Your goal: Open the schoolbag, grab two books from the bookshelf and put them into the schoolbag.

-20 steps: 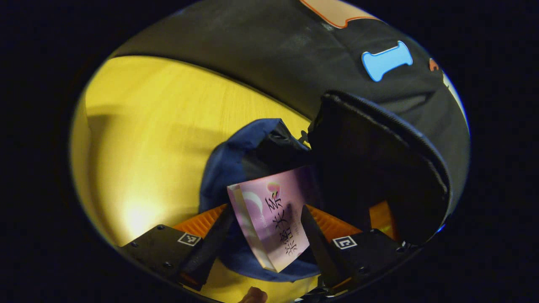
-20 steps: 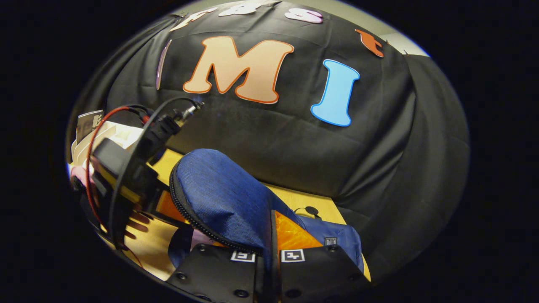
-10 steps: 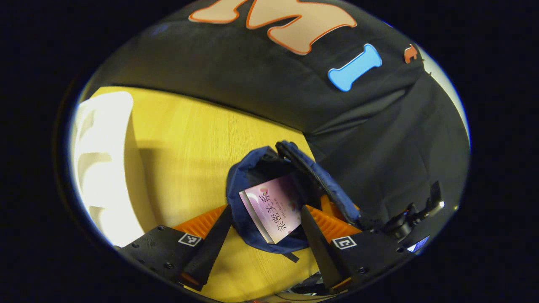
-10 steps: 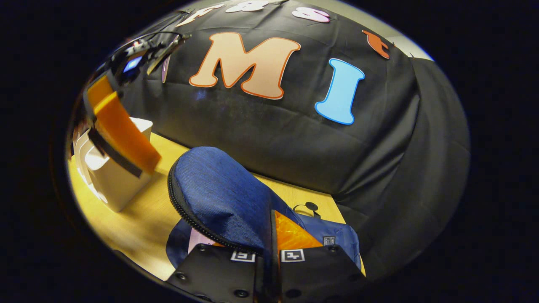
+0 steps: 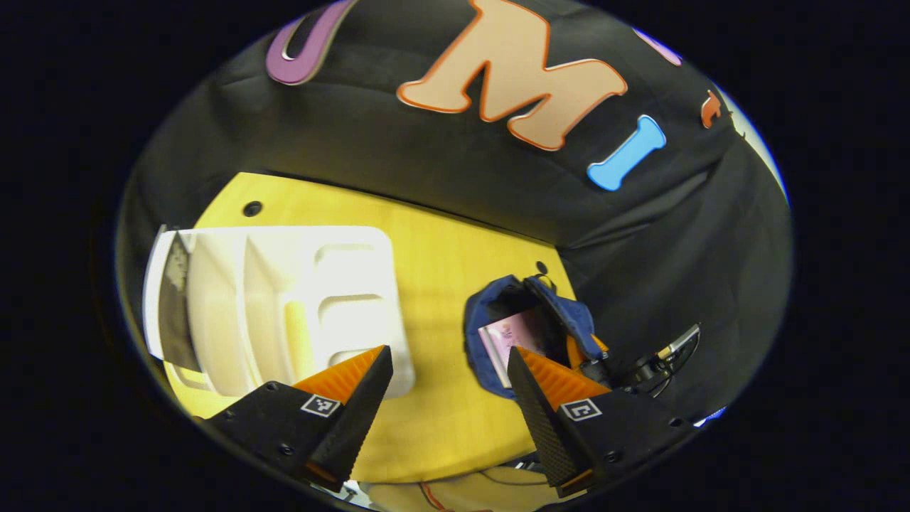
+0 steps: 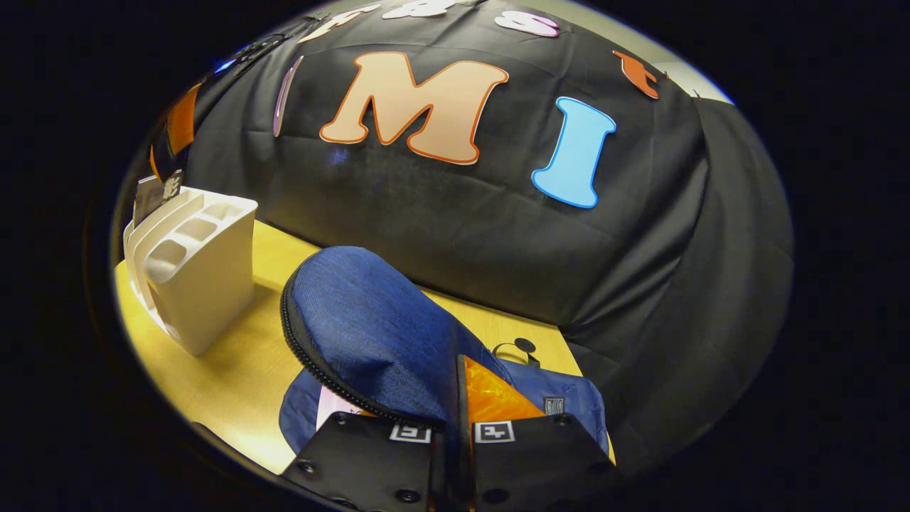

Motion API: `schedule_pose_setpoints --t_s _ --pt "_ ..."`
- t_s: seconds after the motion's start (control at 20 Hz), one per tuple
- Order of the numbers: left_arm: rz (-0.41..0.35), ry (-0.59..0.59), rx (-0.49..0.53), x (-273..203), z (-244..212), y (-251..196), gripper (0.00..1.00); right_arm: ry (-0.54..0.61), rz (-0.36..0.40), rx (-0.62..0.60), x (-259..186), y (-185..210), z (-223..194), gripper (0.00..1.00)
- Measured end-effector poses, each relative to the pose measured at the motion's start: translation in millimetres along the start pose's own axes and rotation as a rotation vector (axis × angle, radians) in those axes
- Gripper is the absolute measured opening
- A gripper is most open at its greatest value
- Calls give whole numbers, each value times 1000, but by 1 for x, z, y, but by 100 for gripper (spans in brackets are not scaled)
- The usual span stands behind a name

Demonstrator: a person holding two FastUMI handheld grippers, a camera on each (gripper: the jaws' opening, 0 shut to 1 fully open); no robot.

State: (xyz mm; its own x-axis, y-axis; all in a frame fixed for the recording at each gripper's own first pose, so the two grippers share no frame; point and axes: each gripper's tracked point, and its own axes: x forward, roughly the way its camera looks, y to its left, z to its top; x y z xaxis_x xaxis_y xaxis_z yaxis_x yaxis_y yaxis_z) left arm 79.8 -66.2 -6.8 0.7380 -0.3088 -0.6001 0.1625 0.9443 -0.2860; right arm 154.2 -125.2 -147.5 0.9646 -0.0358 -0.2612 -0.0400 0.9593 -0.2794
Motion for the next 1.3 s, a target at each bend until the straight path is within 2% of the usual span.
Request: schedule_pose_setpoints --t_s 0.2,0.4,0.6,0.75,0.95,1.2,1.3 --pt "124 63 -45 -48 -7 55 95 7 -10 -7 0 0 -2 6" --pt "264 190 -98 -87 -25 110 95 19 -15 -7 1 1 -4 6" --pt "293 234 -180 -100 -16 138 92 33 -27 -27 -1 3 -7 6" --pt "369 232 -163 -106 -2 176 92 43 -35 -23 -2 4 -8 6" --pt "423 269 -129 -102 7 210 92 56 -60 -31 -4 2 -9 6" --pt "404 327 -138 -70 5 232 91 73 -80 -34 -6 5 -11 6" --pt "422 358 -149 -62 5 248 87 76 -89 -32 -8 4 -11 6"
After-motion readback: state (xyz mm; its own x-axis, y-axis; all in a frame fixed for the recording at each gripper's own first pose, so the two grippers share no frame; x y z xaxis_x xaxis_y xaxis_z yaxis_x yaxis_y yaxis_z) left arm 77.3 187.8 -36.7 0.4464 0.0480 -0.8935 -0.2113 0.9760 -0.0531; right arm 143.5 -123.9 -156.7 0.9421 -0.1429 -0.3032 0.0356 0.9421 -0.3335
